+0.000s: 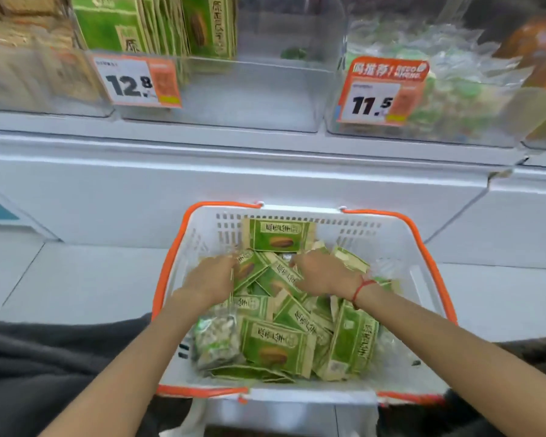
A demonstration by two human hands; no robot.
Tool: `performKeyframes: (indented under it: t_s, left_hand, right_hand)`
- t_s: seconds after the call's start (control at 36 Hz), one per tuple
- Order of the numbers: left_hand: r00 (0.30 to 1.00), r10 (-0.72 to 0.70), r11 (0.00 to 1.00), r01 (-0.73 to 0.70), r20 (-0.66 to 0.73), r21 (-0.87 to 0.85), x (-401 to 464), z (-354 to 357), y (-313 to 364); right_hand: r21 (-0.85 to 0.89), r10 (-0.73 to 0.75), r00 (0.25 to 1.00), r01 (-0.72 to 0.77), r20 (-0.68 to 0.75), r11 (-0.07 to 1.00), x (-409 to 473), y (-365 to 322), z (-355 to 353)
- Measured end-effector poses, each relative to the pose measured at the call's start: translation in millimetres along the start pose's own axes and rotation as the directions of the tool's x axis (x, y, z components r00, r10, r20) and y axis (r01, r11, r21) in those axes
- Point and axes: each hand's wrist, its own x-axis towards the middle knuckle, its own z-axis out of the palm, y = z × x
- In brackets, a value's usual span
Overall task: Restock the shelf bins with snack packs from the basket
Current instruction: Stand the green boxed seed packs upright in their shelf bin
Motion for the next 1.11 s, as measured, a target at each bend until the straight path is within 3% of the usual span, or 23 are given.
performKeyframes:
  t_s: [0.11, 0.22, 0.31, 0.36, 0.42, 0.56, 0.75, 0.86, 0.97, 1.06, 1.11]
  left_hand:
    - [0.996, -0.086, 0.995, 0.085, -0.021, -0.053, 3, 39, -16]
    - [0.973, -0.22, 0.964, 0.207, -0.066, -0.164, 6, 61, -25]
    - [0.955, -0.245, 0.949, 0.2, -0.167, -0.244, 8, 68, -28]
    - [0.953, -0.234, 0.951, 0.182, -0.194, -0.249, 10, 72, -27]
    - [0.957, -0.23, 0.946, 0.176, -0.18, -0.274, 13, 76, -25]
    - [0.942, -0.335, 0.851, 0.286, -0.035, -0.44, 24, 74, -18]
    - [0.916, -0.397, 0.853, 0.344, -0.061, -0.393, 27, 67, -14]
    - [0.928, -0.366, 0.794, 0.277, -0.063, -0.541, 29, 69, -25]
    - [0.938, -0.344, 0.853, 0.289, -0.05, -0.435, 27, 74, -21]
    - [0.912, -0.408, 0.805, 0.375, 0.029, -0.461, 26, 74, -16]
    - [0.912, -0.41, 0.83, 0.373, 0.0, -0.416, 23, 66, -13]
  right_hand:
    - [0.149, 0.08, 0.995, -0.069, -0.065, 0.986, 10, -2, 48]
    - [0.113, 0.169, 0.986, -0.169, 0.009, 0.979, 12, -2, 77]
    - [0.11, 0.177, 0.982, -0.17, -0.058, 0.979, 13, -5, 81]
    - [0.221, 0.211, 0.971, -0.183, -0.109, 0.958, 15, -4, 78]
    - [0.345, 0.266, 0.958, -0.215, -0.11, 0.914, 18, 0, 74]
    - [0.427, 0.287, 0.958, -0.259, -0.003, 0.867, 18, 0, 69]
    - [0.511, 0.348, 0.937, -0.284, -0.033, 0.811, 17, 18, 52]
    - [0.488, 0.305, 0.95, -0.237, -0.062, 0.84, 11, 29, 26]
    - [0.457, 0.186, 0.982, -0.145, -0.045, 0.878, 11, 35, 11]
    - [0.509, 0.141, 0.989, -0.094, -0.054, 0.856, 9, 33, 2]
    - [0.537, 0.124, 0.99, -0.07, -0.066, 0.841, 8, 31, -4]
